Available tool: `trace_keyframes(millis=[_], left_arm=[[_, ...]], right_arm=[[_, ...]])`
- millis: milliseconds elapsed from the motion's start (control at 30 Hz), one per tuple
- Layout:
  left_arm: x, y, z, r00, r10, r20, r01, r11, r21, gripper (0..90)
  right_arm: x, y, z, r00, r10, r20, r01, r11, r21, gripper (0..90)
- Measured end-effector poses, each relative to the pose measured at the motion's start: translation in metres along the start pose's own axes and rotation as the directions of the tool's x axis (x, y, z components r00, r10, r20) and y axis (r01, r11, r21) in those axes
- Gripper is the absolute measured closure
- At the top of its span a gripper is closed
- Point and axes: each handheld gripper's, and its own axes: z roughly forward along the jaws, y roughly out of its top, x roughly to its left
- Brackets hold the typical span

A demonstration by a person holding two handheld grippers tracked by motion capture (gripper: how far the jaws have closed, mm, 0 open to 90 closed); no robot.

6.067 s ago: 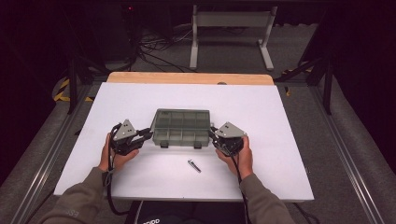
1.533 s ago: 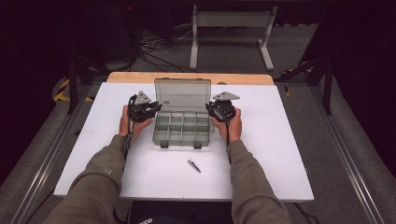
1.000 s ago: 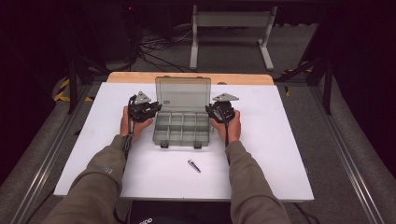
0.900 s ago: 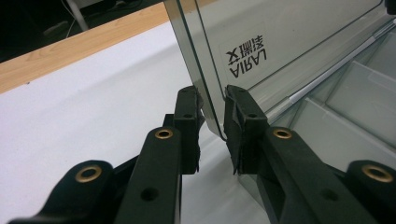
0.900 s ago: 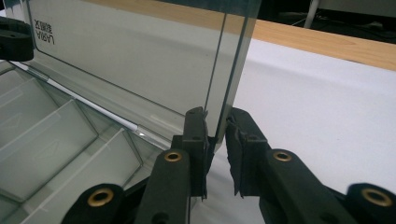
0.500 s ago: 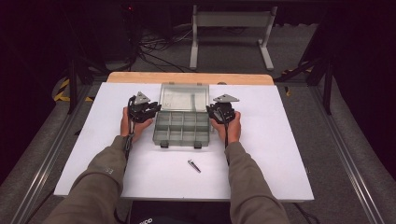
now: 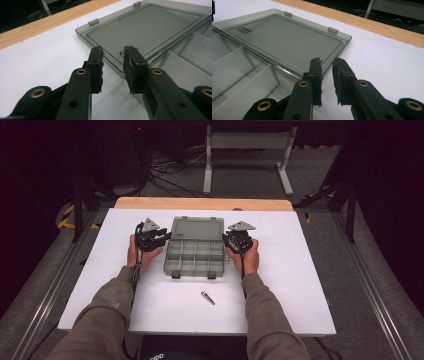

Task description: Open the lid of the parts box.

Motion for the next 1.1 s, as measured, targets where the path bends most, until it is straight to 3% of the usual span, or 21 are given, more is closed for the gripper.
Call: trace_keyframes(millis=[233, 400, 533, 767, 1100], left_arm=[[0.000, 0.005, -0.014, 0.9999, 0.011, 0.011, -0.011, 0.9998, -0.018, 67.2], [-0.006, 0.007, -0.027, 0.9980, 0.060, 0.018, -0.059, 0.9975, -0.038, 66.5], [-0.011, 0.009, -0.035, 0.9962, 0.082, 0.028, -0.081, 0.9957, -0.045, 65.5], [-0.028, 0.012, -0.060, 0.9836, 0.169, 0.063, -0.163, 0.9826, -0.090, 63.5], [-0.046, 0.010, -0.084, 0.9679, 0.225, 0.111, -0.207, 0.9661, -0.154, 59.6]], right_arm=[[-0.006, 0.004, -0.016, 1.0000, 0.000, 0.006, 0.000, 1.000, -0.025, 75.6], [-0.009, 0.009, -0.030, 0.9995, -0.031, 0.008, 0.031, 0.999, -0.025, 75.1], [-0.006, 0.011, -0.042, 0.9984, -0.053, -0.017, 0.052, 0.998, -0.047, 73.9], [0.005, 0.009, -0.066, 0.9922, -0.118, -0.041, 0.114, 0.991, -0.075, 72.7], [0.012, 0.000, -0.096, 0.9853, -0.150, -0.082, 0.140, 0.983, -0.119, 69.8]])
